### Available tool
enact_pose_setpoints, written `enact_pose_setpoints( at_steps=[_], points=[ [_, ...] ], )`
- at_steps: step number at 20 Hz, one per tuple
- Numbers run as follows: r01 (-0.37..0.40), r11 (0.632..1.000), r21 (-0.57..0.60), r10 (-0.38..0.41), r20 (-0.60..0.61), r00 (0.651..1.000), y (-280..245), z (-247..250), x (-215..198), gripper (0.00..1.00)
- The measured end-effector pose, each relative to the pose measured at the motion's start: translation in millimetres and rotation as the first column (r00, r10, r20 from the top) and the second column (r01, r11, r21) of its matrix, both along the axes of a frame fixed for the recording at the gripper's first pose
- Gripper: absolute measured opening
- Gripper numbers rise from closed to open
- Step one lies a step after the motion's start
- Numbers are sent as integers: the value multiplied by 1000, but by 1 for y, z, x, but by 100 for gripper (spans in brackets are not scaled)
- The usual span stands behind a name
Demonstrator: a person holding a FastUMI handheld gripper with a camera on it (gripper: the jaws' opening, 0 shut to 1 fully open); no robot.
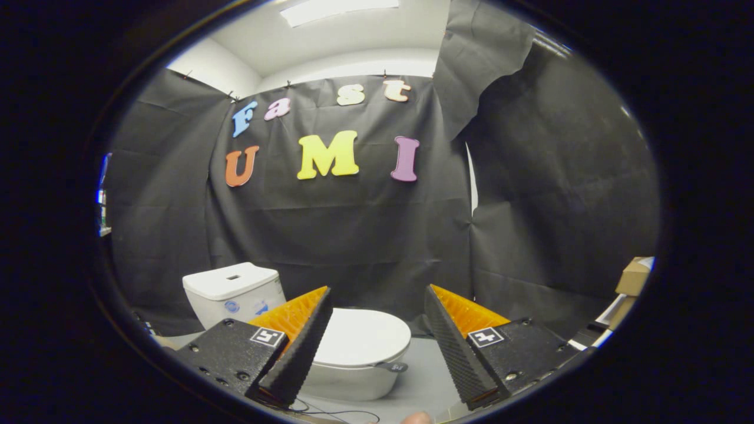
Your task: Open the toilet lid.
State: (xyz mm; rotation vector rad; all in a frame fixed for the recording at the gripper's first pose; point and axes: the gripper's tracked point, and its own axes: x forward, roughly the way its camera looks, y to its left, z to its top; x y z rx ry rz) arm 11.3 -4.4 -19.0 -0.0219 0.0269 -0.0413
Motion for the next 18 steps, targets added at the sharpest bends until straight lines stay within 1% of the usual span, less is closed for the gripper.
enact_pose_setpoints(
  at_steps=[8, 10, 13, 18],
  points=[
    [25, 999, -19, -26, -21, 999, -1, -10, 4, 98],
    [26, 1000, -11, -26, -31, 999, 1, -14, 7, 98],
    [2, 1000, -26, -4, -80, 997, 7, -29, 8, 98],
    [20, 999, -26, -22, -87, 996, -1, -30, 13, 98]
  ],
)
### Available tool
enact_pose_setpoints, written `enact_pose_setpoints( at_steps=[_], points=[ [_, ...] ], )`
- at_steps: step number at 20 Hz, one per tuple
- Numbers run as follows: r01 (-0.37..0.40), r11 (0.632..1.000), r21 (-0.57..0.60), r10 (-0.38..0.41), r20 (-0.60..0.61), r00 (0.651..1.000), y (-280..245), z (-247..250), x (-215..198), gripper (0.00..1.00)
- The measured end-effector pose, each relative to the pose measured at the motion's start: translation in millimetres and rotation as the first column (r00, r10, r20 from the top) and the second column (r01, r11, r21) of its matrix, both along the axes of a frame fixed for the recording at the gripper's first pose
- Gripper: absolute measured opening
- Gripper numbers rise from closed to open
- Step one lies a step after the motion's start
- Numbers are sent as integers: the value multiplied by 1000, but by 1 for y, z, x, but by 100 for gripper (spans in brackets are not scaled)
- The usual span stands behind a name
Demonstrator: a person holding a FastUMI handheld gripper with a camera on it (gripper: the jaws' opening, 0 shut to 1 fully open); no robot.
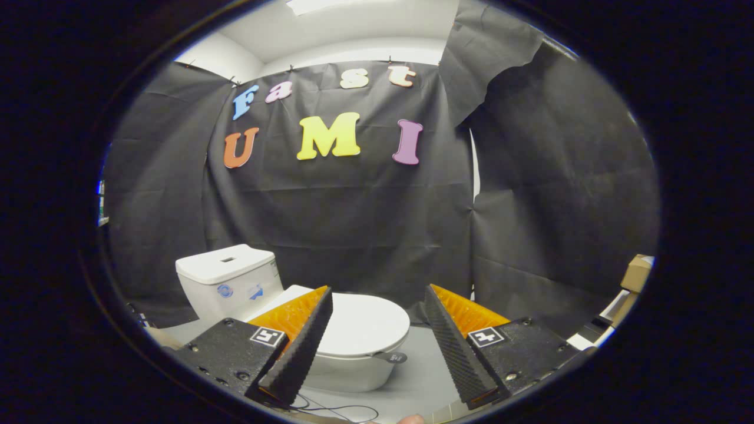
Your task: Open the toilet lid.
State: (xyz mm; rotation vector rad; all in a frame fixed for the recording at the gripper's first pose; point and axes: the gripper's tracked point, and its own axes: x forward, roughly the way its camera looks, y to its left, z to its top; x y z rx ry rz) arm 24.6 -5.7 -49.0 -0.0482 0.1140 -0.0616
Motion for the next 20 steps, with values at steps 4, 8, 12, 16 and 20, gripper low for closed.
enact_pose_setpoints(
  at_steps=[4, 8, 12, 16, 20],
  points=[
    [10, 1000, 3, -10, -9, 1000, -3, -2, 5, 98],
    [14, 1000, 12, -13, -29, 999, -2, -5, 11, 98],
    [9, 999, 37, -8, -29, 1000, -3, -4, 26, 98],
    [26, 996, 80, -21, -65, 998, -13, -17, 45, 98],
    [87, 992, 88, -72, -169, 983, -35, -49, 63, 98]
  ],
)
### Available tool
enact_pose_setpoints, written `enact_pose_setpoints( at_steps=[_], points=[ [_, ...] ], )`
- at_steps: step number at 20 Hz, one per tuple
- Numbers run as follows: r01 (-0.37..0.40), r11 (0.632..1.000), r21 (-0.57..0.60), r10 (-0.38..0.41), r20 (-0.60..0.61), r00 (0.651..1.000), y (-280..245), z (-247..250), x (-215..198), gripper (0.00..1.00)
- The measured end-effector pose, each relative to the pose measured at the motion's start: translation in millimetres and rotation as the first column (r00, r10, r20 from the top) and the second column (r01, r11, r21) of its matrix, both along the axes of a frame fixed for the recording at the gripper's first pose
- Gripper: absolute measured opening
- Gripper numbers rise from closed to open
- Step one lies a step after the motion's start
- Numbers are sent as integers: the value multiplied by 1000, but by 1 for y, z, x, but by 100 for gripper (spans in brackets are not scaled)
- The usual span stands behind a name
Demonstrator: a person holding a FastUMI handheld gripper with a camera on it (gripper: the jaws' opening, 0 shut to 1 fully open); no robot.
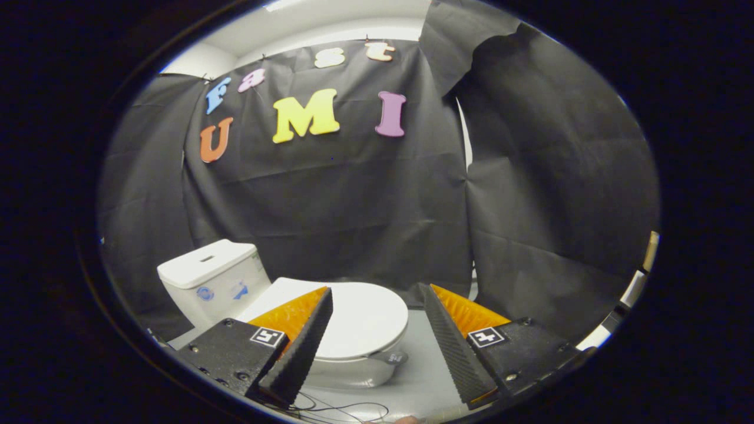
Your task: Open the toilet lid.
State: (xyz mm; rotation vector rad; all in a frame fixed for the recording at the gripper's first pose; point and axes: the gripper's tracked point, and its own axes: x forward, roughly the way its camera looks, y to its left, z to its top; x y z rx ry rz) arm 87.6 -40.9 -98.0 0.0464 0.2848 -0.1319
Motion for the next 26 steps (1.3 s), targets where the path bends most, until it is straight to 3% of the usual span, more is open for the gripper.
enact_pose_setpoints(
  at_steps=[4, 8, 13, 18, 22, 24, 26],
  points=[
    [43, 992, 121, -28, -119, 993, -11, -32, -1, 98],
    [72, 986, 151, -45, -177, 983, -15, -54, 15, 98],
    [38, 976, 214, 21, -267, 963, -5, -95, 37, 98],
    [136, 909, 395, 15, -358, 934, -23, -143, 47, 95],
    [195, 873, 447, 21, -433, 901, -35, -178, 46, 95],
    [220, 830, 512, 31, -436, 899, -36, -182, 47, 95],
    [248, 753, 609, 56, -436, 898, -26, -186, 46, 94]
  ],
)
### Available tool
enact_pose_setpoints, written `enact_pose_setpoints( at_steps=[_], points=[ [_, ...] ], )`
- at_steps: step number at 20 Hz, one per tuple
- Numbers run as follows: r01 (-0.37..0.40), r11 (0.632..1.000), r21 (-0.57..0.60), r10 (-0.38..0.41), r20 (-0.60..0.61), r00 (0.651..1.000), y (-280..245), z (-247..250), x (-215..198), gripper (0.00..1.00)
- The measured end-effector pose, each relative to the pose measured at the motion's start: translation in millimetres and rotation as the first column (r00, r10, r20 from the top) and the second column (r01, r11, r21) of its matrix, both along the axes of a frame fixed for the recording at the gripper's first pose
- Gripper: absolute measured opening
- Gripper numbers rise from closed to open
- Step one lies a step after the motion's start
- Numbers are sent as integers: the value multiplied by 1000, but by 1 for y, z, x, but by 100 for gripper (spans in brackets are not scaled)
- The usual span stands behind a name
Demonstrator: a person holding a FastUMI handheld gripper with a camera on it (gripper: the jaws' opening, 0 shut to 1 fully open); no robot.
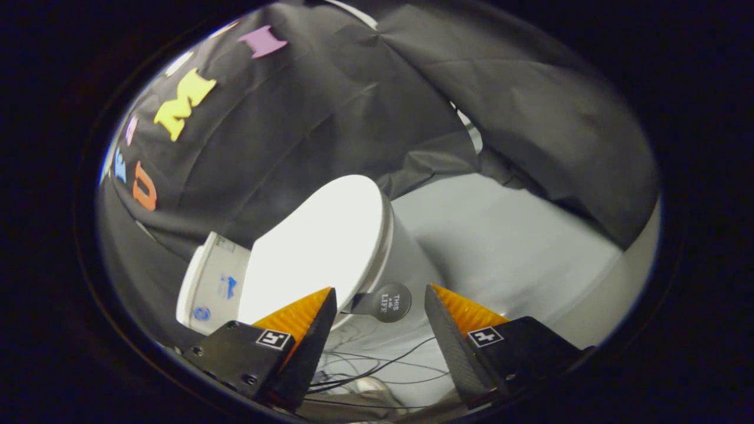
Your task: Open the toilet lid.
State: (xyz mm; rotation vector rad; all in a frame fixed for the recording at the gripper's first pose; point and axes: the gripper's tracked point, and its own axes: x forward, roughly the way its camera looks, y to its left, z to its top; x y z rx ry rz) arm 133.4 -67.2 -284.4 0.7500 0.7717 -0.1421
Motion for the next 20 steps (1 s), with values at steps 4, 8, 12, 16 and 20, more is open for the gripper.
enact_pose_setpoints(
  at_steps=[4, 8, 12, 16, 20],
  points=[
    [11, 995, 97, -8, -32, 999, 5, -23, 0, 92],
    [-3, 988, 152, 11, -51, 999, 10, -32, 3, 79],
    [1, 981, 195, 6, -36, 999, 6, -31, 10, 61],
    [24, 979, 200, -15, -48, 999, 6, -40, 15, 39],
    [91, 948, 306, -68, -87, 994, 1, -37, 15, 30]
  ],
)
